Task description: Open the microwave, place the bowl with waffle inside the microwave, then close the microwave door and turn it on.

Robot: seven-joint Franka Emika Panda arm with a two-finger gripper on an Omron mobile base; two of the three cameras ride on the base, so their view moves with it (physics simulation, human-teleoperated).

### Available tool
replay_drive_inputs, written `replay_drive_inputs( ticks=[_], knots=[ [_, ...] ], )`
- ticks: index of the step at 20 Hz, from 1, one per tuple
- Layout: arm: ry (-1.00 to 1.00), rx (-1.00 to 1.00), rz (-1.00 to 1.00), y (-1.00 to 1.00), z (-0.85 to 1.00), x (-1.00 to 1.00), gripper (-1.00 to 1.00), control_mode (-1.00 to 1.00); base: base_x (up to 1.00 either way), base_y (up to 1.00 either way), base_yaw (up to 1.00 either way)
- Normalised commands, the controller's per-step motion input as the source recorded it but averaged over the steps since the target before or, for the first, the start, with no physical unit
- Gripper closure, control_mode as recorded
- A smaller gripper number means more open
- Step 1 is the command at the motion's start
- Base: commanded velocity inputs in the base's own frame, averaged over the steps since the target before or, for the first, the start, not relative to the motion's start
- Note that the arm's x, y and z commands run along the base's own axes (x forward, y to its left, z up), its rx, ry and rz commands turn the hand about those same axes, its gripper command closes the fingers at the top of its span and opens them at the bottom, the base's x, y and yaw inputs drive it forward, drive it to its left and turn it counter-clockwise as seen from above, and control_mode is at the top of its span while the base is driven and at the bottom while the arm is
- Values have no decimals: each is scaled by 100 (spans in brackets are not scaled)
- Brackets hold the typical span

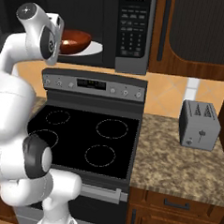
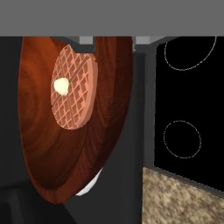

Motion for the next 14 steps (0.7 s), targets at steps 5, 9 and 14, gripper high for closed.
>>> replay_drive_inputs(
  ticks=[5,9,14],
  knots=[
    [3,0,0,1,0,38,100,-100,0,0,0],
    [6,0,0,0,-1,38,100,-100,0,0,0],
    [1,0,0,3,-6,10,100,-100,0,0,0]
  ],
)
